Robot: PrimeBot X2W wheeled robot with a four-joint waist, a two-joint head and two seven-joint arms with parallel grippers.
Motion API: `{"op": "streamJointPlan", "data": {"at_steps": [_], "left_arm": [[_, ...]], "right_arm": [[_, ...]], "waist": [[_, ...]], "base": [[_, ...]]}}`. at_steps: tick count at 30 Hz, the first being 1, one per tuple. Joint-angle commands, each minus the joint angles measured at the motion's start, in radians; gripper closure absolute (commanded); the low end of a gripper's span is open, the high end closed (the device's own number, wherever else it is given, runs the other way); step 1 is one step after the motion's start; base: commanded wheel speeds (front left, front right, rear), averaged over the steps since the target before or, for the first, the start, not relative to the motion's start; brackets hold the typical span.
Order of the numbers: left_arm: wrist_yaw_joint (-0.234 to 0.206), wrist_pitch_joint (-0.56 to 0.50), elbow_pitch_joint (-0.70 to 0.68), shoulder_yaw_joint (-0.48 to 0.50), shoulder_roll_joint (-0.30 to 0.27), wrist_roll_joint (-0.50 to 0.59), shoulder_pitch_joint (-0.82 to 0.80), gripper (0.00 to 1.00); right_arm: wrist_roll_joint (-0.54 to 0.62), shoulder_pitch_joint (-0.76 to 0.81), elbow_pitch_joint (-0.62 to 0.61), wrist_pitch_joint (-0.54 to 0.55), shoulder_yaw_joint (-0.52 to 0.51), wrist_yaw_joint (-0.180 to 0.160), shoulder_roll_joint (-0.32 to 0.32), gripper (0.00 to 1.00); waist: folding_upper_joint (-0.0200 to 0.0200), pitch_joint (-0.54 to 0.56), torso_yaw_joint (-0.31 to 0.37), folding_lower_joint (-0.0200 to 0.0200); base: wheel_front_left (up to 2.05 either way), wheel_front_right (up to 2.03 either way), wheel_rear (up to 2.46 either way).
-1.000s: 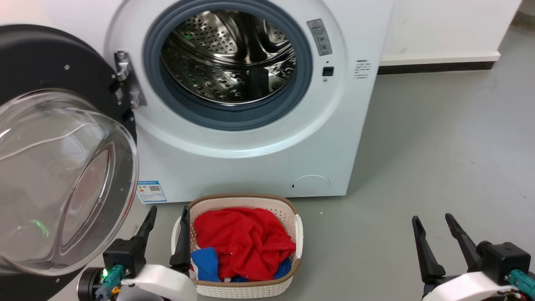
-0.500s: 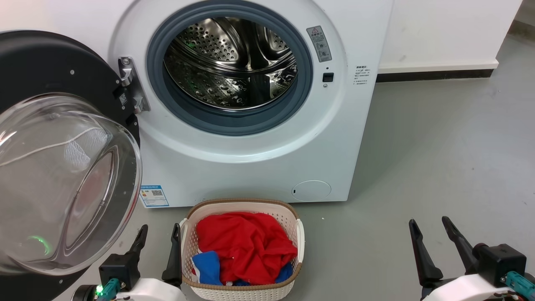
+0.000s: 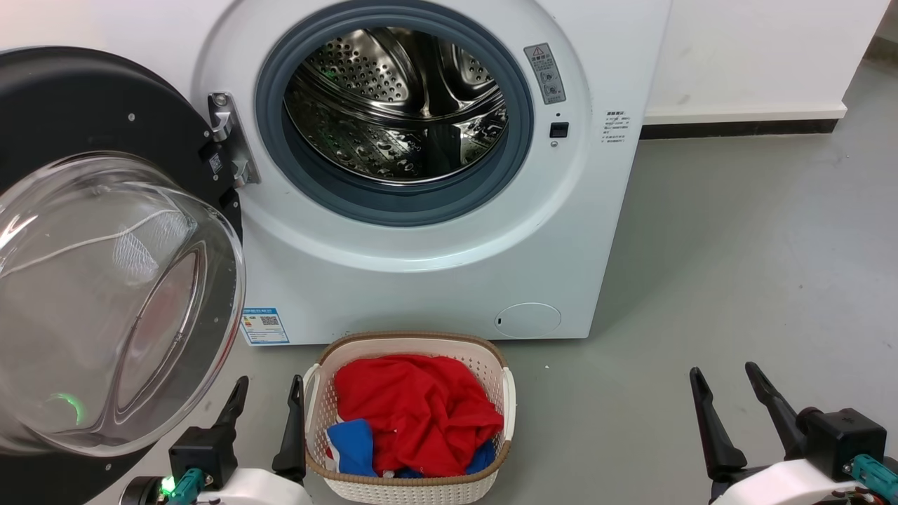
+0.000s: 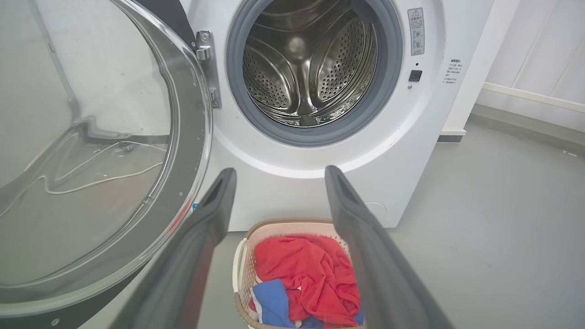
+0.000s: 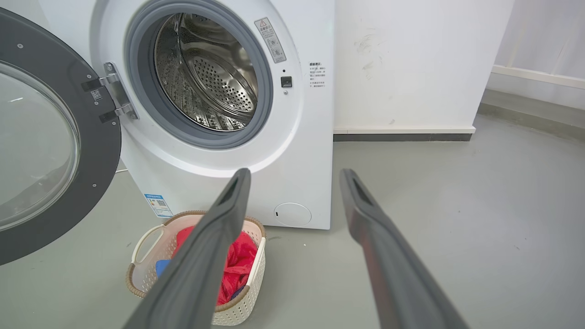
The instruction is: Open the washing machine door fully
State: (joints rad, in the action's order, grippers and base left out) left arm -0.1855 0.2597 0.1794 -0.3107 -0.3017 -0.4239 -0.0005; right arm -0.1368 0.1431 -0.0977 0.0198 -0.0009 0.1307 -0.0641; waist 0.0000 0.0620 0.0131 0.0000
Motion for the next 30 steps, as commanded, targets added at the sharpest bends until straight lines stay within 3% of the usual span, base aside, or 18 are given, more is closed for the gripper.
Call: {"op": "streamJointPlan", "data": {"at_steps": [1,6,7,30], "left_arm": [[0.000,0.005,0.000,0.002,0.002,0.004,-0.007,0.00],[0.002,0.006,-0.004,0.006,0.002,0.009,-0.009,0.00],[0.001,0.000,0.000,0.002,0.001,0.006,0.000,1.00],[0.085,-0.098,0.031,0.108,0.069,-0.319,-0.025,1.00]], "right_arm": [[0.002,-0.004,-0.004,0.002,-0.002,0.000,-0.003,0.00],[0.001,-0.005,-0.001,0.000,-0.003,0.000,-0.002,0.00],[0.000,0.000,0.003,0.000,-0.002,0.000,0.000,1.00],[-0.407,-0.064,0.106,0.015,-0.019,0.000,-0.003,1.00]], "waist": [[0.0000,0.000,0.000,0.0000],[0.0000,0.000,-0.002,0.0000],[0.0000,0.000,-0.002,0.0000],[0.0000,-0.011,-0.004,0.0000]], "base": [[0.00,0.00,0.00],[0.00,0.00,0.00],[0.00,0.00,0.00],[0.00,0.00,0.00]]}}
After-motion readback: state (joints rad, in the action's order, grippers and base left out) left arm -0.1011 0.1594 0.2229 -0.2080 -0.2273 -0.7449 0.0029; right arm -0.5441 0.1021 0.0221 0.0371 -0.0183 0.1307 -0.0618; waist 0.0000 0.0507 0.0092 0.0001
